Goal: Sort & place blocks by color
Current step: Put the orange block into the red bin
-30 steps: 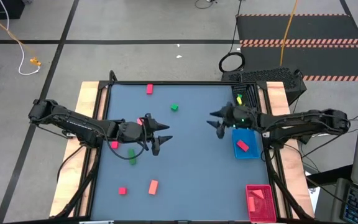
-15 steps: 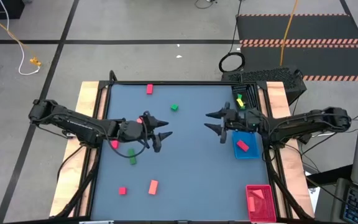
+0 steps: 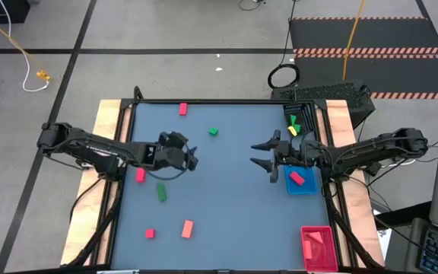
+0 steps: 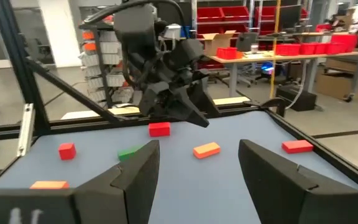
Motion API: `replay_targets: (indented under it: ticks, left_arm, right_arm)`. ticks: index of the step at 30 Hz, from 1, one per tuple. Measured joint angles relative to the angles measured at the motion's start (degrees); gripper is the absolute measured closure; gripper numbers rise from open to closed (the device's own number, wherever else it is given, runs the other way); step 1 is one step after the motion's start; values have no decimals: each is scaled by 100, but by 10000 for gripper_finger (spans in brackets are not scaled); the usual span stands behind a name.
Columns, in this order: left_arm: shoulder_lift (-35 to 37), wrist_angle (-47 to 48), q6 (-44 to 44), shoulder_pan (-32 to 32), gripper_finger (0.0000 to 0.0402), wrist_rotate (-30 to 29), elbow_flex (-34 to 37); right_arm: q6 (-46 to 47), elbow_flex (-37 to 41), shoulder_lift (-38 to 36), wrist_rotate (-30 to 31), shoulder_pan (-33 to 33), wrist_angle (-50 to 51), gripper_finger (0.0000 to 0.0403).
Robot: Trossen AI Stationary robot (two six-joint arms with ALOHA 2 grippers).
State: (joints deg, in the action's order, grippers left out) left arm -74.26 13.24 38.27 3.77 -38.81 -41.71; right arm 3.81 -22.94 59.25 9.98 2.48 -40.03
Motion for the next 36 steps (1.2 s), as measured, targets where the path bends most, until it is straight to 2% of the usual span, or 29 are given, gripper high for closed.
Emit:
replay_targets:
  ticks: [8, 12, 16, 21, 26, 36]
  left_arm:
    - [0, 1874, 1373, -550, 163, 21, 0]
    - [-11, 2448, 1776, -695, 163, 129, 0]
    - [-184, 2442, 1802, -741, 163, 208, 0]
    - [-670, 2269, 1690, -924, 163, 783, -4]
    - [-1073, 2286, 1565, -1181, 163, 957, 0]
    - [-1167, 1977, 1391, -1286, 163, 1186, -4]
  right_arm:
    - [0, 0, -1, 81, 7, 75, 188]
    - [72, 0, -1, 92, 7, 85, 188]
    - [135, 0, -1, 92, 7, 100, 188]
    - [161, 0, 1, 94, 4, 141, 188]
    - [152, 0, 1, 94, 4, 175, 188]
    - [27, 0, 1, 93, -22, 287, 188]
